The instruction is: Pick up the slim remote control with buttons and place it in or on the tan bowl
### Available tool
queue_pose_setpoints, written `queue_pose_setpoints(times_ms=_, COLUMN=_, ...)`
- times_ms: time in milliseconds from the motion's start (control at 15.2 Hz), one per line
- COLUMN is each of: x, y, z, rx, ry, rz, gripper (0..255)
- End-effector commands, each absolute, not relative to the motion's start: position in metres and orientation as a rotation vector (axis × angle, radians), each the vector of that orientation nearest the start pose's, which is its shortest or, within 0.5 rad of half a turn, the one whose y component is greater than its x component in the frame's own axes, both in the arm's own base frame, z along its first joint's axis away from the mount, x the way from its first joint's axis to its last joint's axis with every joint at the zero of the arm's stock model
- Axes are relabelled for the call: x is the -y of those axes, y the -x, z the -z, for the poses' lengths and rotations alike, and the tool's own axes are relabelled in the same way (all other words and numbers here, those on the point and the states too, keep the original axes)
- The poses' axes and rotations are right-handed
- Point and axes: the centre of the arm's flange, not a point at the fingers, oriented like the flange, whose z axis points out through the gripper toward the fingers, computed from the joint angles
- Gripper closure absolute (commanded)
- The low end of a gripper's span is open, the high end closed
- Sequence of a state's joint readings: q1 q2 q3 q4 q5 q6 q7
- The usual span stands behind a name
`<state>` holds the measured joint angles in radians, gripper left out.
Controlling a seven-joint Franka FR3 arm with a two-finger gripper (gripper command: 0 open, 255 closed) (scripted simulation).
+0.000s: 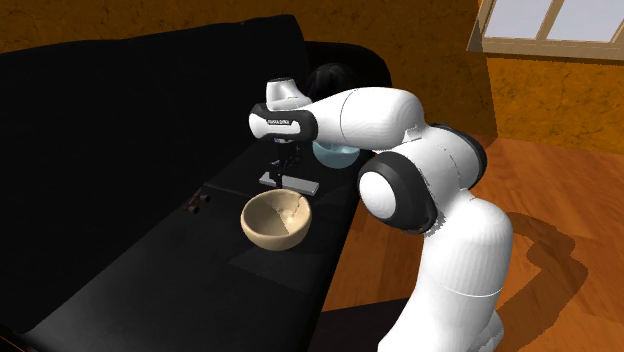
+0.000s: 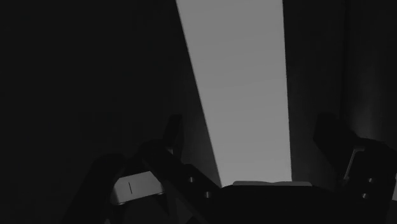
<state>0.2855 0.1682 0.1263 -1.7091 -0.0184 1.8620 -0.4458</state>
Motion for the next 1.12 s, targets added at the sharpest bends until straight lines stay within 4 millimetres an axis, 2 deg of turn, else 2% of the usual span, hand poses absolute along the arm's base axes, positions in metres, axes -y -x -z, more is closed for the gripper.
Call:
queue_pose_setpoints(times_ms=0, x=-0.2398, y=-0.5624, z=-0.4724, rx=1.311, ry=2.851, rz=-0.021, gripper=0)
queue_pose_setpoints(times_ms=528, x=-0.2398, y=-0.5624, z=-0.4725, rx=1.311, ry=2.851, rz=-0.021, gripper=0)
queue_pose_setpoints(times_ms=594, x=-0.2398, y=-0.5624, z=-0.4725, rx=1.311, ry=2.851, rz=-0.021, gripper=255)
queue_pose_setpoints(times_ms=1056, x=-0.2399, y=-0.5625, z=-0.4727, rx=1.311, ry=2.851, rz=-0.021, gripper=255)
